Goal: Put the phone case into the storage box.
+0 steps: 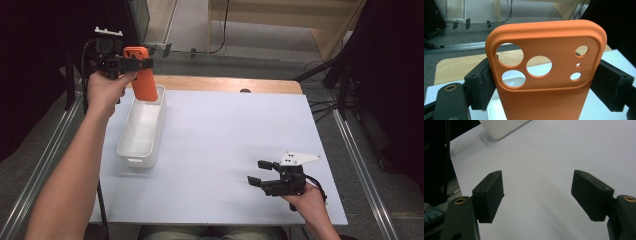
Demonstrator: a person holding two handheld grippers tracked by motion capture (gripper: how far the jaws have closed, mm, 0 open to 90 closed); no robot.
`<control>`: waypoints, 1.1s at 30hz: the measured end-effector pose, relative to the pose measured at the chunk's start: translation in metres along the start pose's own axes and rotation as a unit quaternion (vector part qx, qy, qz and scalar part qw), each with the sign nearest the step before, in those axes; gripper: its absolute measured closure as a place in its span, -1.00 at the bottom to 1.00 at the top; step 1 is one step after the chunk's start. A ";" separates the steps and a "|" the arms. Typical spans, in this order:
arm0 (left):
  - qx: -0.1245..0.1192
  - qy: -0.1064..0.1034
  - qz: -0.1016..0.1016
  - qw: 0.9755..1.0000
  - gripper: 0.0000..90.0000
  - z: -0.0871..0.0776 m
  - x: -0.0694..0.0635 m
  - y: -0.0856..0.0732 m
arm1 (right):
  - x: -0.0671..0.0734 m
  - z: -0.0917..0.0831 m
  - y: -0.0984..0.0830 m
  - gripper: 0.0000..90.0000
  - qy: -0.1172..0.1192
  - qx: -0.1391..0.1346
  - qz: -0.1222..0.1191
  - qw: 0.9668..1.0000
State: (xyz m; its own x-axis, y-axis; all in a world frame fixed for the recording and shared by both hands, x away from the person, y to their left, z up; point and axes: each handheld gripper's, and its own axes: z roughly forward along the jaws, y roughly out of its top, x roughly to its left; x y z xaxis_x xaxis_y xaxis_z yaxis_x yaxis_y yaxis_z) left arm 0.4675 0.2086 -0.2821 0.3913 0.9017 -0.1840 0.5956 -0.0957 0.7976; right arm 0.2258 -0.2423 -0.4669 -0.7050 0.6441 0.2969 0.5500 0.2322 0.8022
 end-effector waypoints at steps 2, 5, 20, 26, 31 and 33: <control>-0.004 0.010 0.003 1.000 -0.67 0.003 0.002 0.002 | 0.000 0.000 0.000 -0.44 0.002 0.000 -0.001 1.000; -0.014 0.020 -0.001 1.000 -0.67 0.007 0.005 0.004 | 0.000 0.000 -0.001 -0.45 0.000 0.000 -0.004 1.000; -0.025 0.066 0.005 0.998 -0.67 0.035 0.007 0.002 | 0.000 -0.004 -0.002 -0.44 -0.004 0.000 0.001 1.000; -0.031 0.073 -0.002 0.997 -0.67 0.040 0.011 0.003 | 0.002 -0.002 -0.002 -0.44 -0.001 0.002 -0.001 1.000; -0.029 0.078 0.000 0.996 -0.67 0.046 0.012 0.001 | 0.002 -0.002 -0.001 -0.45 0.000 0.002 -0.002 1.000; -0.032 0.080 0.009 0.996 -0.67 0.049 0.011 0.000 | 0.003 -0.002 0.000 -0.44 0.000 0.001 -0.001 1.000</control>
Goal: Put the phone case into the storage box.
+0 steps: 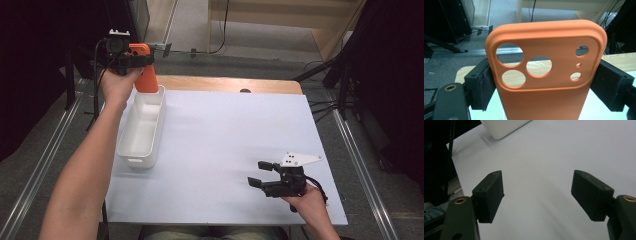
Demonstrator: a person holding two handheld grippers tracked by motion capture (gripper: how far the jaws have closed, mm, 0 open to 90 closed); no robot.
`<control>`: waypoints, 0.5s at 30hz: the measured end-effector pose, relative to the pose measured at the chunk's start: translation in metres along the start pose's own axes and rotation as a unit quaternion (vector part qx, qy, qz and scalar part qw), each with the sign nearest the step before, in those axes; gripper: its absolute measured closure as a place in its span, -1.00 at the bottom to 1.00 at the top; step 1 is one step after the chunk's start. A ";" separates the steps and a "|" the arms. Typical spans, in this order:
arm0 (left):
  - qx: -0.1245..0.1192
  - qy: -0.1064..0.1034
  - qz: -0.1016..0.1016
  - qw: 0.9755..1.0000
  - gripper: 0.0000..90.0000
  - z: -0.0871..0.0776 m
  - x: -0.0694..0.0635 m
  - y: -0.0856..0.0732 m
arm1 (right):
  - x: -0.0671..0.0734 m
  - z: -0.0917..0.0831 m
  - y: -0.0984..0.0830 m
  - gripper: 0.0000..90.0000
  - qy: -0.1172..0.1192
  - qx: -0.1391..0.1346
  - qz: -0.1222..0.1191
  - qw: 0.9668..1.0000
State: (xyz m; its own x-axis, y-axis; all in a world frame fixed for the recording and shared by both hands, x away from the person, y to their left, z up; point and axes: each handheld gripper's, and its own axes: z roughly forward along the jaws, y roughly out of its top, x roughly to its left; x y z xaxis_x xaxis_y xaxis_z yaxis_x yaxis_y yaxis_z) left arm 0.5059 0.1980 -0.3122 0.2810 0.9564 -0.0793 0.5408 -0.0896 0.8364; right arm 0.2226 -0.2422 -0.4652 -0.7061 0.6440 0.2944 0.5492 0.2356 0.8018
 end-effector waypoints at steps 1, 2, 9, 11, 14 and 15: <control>-0.001 -0.001 0.000 1.000 -0.67 0.002 0.000 -0.001 | 0.000 0.000 0.000 -0.44 0.000 0.000 0.000 1.000; 0.000 -0.001 -0.002 1.000 -0.67 0.003 0.000 -0.001 | 0.000 0.000 0.000 -0.44 0.000 0.000 0.000 1.000; 0.004 0.010 0.000 1.000 -0.67 0.013 0.000 -0.006 | -0.001 -0.001 0.000 -0.45 -0.001 -0.002 0.002 1.000; 0.003 0.007 -0.008 1.000 -0.67 0.015 0.001 -0.007 | -0.001 -0.001 0.000 -0.45 0.000 -0.003 0.002 1.000; 0.007 0.013 -0.006 1.000 -0.67 0.019 0.003 -0.010 | -0.001 -0.001 0.000 -0.44 0.001 -0.003 0.001 1.000; 0.007 0.017 -0.005 1.000 -0.67 0.020 0.003 -0.010 | -0.001 0.000 0.000 -0.44 0.001 -0.003 0.001 1.000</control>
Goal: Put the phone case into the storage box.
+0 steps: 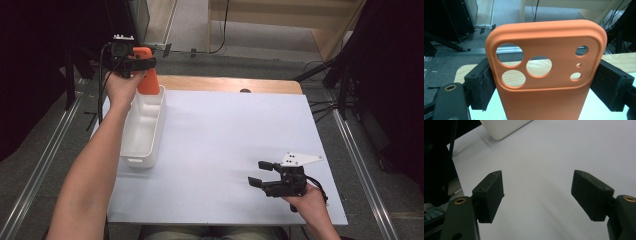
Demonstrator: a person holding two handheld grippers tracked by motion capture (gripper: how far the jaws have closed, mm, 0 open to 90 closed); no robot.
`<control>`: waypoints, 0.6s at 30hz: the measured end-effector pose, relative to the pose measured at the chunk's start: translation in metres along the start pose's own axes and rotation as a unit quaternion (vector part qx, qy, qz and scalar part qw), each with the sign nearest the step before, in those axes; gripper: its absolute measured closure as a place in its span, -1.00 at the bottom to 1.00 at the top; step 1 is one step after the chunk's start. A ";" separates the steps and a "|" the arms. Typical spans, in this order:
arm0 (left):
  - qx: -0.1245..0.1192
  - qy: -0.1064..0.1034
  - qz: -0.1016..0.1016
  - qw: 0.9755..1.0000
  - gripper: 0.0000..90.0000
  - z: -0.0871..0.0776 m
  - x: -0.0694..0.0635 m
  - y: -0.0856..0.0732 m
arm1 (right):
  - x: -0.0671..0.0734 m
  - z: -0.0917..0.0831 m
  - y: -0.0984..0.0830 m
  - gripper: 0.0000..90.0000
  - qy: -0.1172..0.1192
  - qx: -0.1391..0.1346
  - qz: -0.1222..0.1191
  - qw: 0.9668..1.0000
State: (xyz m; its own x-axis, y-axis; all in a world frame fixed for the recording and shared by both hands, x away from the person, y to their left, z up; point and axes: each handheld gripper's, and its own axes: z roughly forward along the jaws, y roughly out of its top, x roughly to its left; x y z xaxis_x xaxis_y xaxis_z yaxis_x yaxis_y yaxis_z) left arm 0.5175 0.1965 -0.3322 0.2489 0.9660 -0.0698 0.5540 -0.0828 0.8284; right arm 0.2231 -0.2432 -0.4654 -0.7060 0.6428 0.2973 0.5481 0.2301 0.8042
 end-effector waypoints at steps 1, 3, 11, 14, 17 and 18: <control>0.000 0.000 0.000 1.000 -0.67 0.001 0.001 -0.001 | 0.000 0.000 0.000 -0.45 0.000 0.000 0.000 1.000; -0.005 -0.003 -0.008 1.000 -0.67 0.002 0.003 -0.004 | -0.001 0.000 0.000 -0.45 0.000 0.000 0.000 1.000; 0.007 0.002 -0.003 1.000 -0.67 0.017 0.002 -0.019 | -0.001 -0.001 0.000 -0.45 -0.003 -0.004 0.003 1.000; 0.011 0.011 0.019 1.000 -0.67 0.021 -0.002 -0.023 | -0.001 0.000 0.000 -0.44 -0.002 -0.002 0.003 1.000; 0.010 0.013 0.019 1.000 -0.67 0.025 -0.003 -0.026 | -0.001 0.000 0.000 -0.44 0.000 0.001 0.001 1.000; 0.011 0.012 0.018 1.000 -0.67 0.026 -0.002 -0.027 | 0.000 0.000 0.000 -0.45 0.000 0.001 0.001 1.000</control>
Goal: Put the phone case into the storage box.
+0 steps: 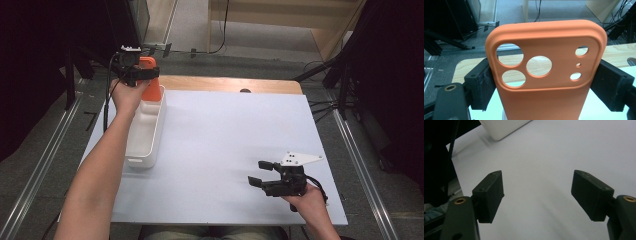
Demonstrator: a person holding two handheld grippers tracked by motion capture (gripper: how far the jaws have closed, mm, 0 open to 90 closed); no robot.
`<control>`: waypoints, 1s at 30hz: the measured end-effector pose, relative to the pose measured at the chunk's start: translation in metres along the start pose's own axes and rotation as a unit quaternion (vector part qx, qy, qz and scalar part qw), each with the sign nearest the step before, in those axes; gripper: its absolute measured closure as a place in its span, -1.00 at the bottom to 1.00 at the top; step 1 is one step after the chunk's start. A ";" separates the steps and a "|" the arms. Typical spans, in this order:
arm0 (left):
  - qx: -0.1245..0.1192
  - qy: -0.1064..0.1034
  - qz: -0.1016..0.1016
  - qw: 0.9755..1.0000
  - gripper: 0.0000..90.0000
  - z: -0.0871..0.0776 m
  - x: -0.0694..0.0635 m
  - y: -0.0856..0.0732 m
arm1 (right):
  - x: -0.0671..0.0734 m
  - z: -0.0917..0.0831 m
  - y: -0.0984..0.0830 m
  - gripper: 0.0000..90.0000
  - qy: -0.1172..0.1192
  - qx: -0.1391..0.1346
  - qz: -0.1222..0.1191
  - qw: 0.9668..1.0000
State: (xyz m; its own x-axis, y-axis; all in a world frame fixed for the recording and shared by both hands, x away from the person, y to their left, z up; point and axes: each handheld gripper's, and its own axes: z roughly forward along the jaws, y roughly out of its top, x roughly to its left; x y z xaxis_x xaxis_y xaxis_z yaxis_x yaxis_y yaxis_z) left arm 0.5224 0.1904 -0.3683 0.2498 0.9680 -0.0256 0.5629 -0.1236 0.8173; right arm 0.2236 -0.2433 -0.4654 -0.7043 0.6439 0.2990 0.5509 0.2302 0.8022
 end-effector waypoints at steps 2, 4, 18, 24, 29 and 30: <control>0.002 0.001 -0.006 1.000 -0.67 0.002 0.001 -0.002 | 0.000 0.000 0.000 -0.45 0.000 0.000 0.000 1.000; 0.004 0.003 -0.003 1.000 -0.67 0.004 0.000 -0.003 | 0.000 0.001 0.000 -0.44 0.000 -0.001 0.001 1.000; 0.007 0.007 0.002 1.000 -0.67 0.016 -0.004 -0.016 | 0.000 0.000 0.000 -0.45 0.000 0.000 0.000 1.000; 0.023 0.015 0.003 1.000 -0.68 0.020 -0.003 -0.022 | 0.000 0.000 0.000 -0.44 -0.001 -0.001 0.001 1.000; 0.026 0.016 0.008 0.999 -0.68 0.024 -0.005 -0.026 | 0.000 0.000 0.001 -0.45 -0.005 -0.005 0.003 1.000; 0.028 0.017 0.009 0.999 -0.68 0.024 -0.005 -0.027 | 0.000 0.001 0.001 -0.44 -0.003 -0.005 0.004 1.000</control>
State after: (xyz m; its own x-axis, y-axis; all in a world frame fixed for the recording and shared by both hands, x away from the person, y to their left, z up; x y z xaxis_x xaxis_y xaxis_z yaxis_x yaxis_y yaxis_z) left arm 0.5249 0.1839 -0.4040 0.2335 0.9723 0.0087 0.6025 -0.1517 0.7836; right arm 0.2247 -0.2428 -0.4649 -0.6965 0.6506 0.3027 0.5525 0.2170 0.8048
